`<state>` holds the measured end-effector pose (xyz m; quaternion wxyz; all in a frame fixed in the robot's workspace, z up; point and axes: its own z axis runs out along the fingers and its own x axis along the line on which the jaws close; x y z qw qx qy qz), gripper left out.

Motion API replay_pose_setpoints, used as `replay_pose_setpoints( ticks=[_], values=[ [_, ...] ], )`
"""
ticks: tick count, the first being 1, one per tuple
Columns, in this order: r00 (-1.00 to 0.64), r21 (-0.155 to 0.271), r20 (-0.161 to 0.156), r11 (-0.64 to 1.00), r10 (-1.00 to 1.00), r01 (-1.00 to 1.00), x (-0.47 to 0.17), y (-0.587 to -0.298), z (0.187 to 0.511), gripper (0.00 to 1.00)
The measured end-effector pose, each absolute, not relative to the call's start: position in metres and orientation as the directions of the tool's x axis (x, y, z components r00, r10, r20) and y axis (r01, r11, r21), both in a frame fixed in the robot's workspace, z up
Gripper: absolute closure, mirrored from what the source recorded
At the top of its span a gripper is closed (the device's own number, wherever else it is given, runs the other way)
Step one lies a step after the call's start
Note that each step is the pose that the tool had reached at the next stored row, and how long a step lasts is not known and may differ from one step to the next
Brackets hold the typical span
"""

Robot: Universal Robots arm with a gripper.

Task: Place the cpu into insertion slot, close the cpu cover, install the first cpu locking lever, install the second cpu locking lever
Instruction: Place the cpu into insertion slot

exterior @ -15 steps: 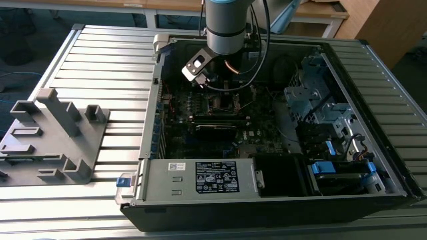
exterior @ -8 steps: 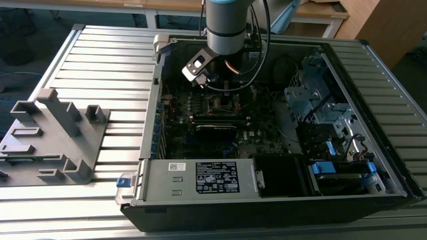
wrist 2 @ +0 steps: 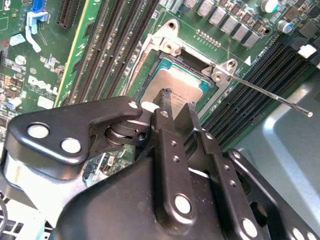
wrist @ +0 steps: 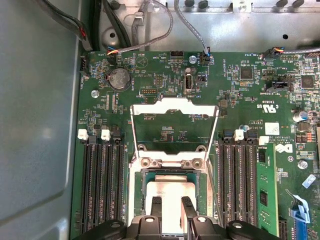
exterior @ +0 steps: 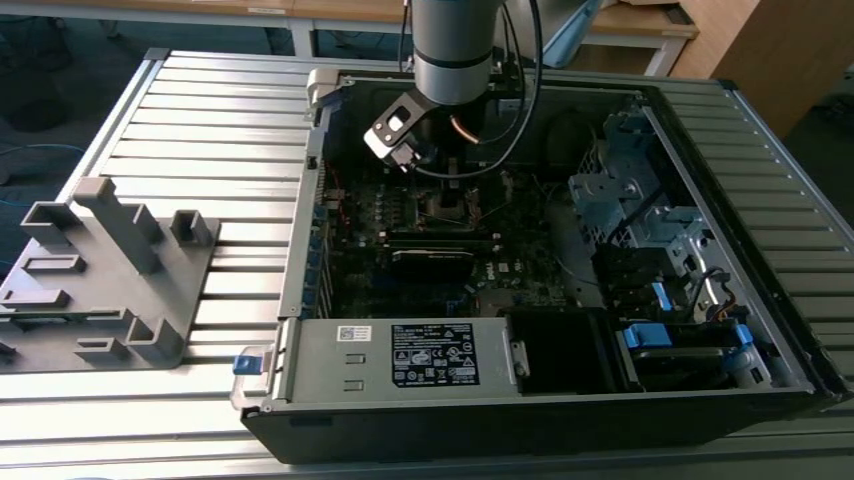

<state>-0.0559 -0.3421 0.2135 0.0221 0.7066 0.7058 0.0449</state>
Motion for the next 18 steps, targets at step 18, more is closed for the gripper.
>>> replay_pose_setpoints(
  ticks=[18],
  values=[
    [0.000, 0.095, 0.032, -0.003, 0.999, 0.996, -0.0559, -0.3421, 0.2188, 0.71]
  ],
)
